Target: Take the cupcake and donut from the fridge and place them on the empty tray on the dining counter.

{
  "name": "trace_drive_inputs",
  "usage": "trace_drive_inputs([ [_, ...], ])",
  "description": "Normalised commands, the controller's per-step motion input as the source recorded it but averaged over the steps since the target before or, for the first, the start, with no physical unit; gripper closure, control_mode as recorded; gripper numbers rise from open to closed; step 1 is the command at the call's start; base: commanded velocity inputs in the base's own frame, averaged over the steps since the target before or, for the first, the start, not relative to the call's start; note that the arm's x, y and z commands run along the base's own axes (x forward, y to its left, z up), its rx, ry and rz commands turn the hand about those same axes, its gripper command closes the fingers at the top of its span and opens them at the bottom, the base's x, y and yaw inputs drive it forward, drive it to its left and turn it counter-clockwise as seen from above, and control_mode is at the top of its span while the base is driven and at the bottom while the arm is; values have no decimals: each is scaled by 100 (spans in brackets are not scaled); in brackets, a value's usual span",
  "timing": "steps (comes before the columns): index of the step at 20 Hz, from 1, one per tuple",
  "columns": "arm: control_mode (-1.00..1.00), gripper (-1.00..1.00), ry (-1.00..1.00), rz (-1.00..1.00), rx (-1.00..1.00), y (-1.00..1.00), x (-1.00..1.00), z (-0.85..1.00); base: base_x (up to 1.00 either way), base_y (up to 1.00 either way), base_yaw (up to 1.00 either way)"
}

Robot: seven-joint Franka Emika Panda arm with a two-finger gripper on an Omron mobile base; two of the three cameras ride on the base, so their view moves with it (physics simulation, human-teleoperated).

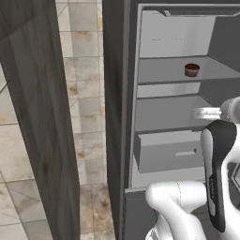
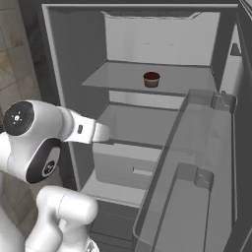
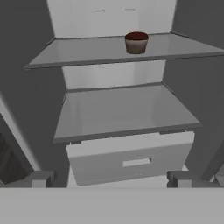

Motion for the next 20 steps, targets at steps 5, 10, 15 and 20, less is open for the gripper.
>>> trace_drive_inputs([
  [5,-100,-100,10,-18,1,-55,6,39,0,0,0],
  [10,-100,-100,4,-2,1,-39,16,34,0,0,0],
  [15,-100,-100,11,8,0,0,55,11,0,0,0],
  [20,-100,-100,0,2,0,0,68,0,0,0,0],
])
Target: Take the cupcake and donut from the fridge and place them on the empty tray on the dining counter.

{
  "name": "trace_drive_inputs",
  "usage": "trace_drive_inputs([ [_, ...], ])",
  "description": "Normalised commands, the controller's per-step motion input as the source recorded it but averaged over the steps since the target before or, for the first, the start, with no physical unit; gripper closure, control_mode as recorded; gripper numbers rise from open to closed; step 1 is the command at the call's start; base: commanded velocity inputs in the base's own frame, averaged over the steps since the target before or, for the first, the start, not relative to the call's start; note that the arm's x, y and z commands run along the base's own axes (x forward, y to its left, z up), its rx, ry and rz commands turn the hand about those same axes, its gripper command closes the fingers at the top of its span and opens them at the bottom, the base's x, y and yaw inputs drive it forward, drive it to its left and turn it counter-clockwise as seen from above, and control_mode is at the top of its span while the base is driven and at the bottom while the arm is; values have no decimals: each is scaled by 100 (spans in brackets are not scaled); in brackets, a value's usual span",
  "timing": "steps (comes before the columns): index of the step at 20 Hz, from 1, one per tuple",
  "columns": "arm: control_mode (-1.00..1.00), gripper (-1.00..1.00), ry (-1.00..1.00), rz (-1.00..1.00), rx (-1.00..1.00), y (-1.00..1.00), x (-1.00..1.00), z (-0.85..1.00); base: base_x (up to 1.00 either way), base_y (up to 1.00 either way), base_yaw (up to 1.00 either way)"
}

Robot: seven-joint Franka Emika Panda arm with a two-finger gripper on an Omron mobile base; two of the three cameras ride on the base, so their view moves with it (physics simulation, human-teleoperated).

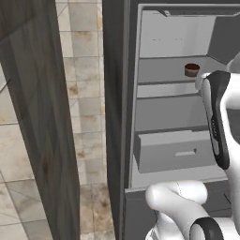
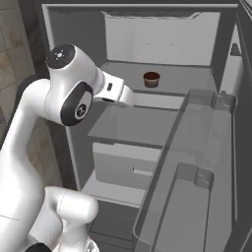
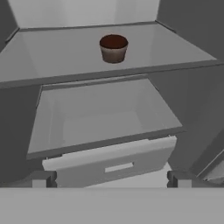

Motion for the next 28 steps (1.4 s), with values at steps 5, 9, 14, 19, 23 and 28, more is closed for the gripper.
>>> trace_drive_inputs([
  [5,-100,-100,-15,0,0,0,67,0,0,0,0],
  [9,-100,-100,-14,0,0,-1,59,0,0,0,0],
  [14,-100,-100,1,0,0,-7,55,0,0,0,0],
  [19,-100,-100,3,0,0,-27,50,0,0,0,0],
  [23,-100,-100,0,0,0,-48,51,0,0,0,0],
  [28,-100,-100,1,0,0,-25,56,0,0,0,0],
])
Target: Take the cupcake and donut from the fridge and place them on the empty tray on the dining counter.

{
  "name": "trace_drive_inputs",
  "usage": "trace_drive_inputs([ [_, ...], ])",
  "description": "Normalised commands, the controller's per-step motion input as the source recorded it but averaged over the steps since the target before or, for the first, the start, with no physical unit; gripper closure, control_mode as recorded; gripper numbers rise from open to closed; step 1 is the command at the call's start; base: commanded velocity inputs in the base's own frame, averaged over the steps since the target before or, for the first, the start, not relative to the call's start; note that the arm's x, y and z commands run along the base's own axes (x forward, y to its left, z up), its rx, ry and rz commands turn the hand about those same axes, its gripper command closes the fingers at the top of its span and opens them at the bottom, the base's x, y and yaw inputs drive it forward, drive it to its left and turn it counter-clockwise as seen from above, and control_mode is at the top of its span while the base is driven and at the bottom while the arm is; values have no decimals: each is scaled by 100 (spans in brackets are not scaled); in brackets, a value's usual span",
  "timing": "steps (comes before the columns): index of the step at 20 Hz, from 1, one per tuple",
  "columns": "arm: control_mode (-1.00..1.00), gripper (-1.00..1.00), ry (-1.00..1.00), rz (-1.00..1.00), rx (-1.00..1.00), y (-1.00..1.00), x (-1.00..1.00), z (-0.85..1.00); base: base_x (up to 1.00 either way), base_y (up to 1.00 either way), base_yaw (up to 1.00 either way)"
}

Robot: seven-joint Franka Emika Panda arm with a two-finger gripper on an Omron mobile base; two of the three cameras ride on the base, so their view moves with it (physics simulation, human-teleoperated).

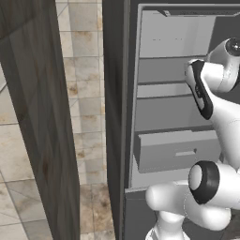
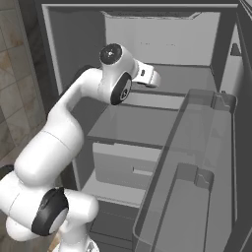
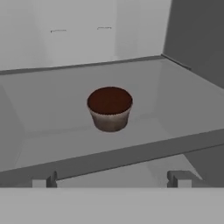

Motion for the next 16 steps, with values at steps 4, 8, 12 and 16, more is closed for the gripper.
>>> trace_drive_inputs([
  [4,-100,-100,2,3,0,0,56,0,0,0,0],
  [8,-100,-100,3,2,0,-6,48,-4,0,0,0],
  [12,-100,-100,2,0,0,-17,45,-6,0,0,0],
  [16,-100,-100,3,0,0,-12,46,-12,0,0,0],
])
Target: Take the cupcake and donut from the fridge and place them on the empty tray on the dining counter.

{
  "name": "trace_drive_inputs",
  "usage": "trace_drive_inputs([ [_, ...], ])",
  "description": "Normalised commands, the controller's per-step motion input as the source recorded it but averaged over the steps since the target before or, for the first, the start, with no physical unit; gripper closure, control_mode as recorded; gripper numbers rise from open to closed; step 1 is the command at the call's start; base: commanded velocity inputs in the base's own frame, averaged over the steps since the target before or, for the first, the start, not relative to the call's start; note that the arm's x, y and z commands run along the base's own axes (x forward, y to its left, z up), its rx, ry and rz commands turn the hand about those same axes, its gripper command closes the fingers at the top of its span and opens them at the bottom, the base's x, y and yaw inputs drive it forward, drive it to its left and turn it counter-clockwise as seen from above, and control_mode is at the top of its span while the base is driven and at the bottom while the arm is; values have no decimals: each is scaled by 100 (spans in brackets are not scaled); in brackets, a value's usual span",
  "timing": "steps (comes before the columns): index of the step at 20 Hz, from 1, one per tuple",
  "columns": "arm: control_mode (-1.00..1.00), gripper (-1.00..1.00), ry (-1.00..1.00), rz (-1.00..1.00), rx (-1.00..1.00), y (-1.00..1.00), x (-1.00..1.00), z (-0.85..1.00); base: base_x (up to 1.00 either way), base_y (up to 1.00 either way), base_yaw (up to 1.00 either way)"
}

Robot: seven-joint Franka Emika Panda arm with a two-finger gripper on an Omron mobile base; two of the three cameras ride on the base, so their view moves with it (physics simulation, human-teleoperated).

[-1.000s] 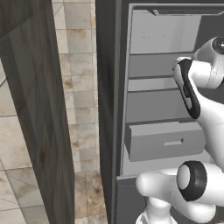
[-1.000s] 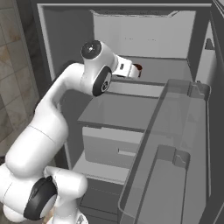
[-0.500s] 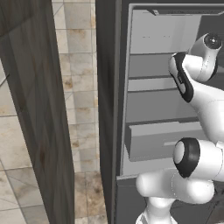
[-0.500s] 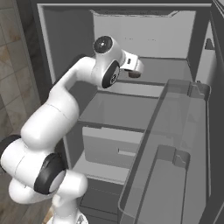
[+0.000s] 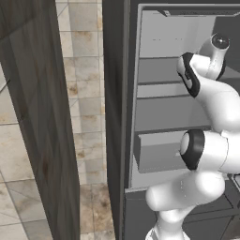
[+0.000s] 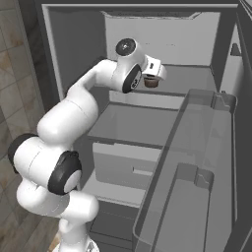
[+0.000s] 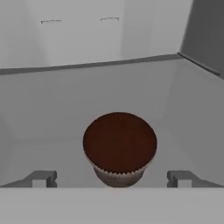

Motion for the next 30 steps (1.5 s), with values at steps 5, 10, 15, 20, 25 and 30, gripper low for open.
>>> trace_drive_inputs([
  [5,-100,-100,4,1,0,-10,41,-18,0,0,0],
  [10,-100,-100,4,1,0,-16,44,-14,0,0,0],
  [15,-100,-100,8,0,0,-25,28,-19,0,0,0],
  [20,-100,-100,11,0,0,-25,0,-42,0,0,0],
  [25,-100,100,9,1,-1,-3,0,-40,0,0,0],
  [30,-100,100,-5,0,0,-17,-9,-31,0,0,0],
])
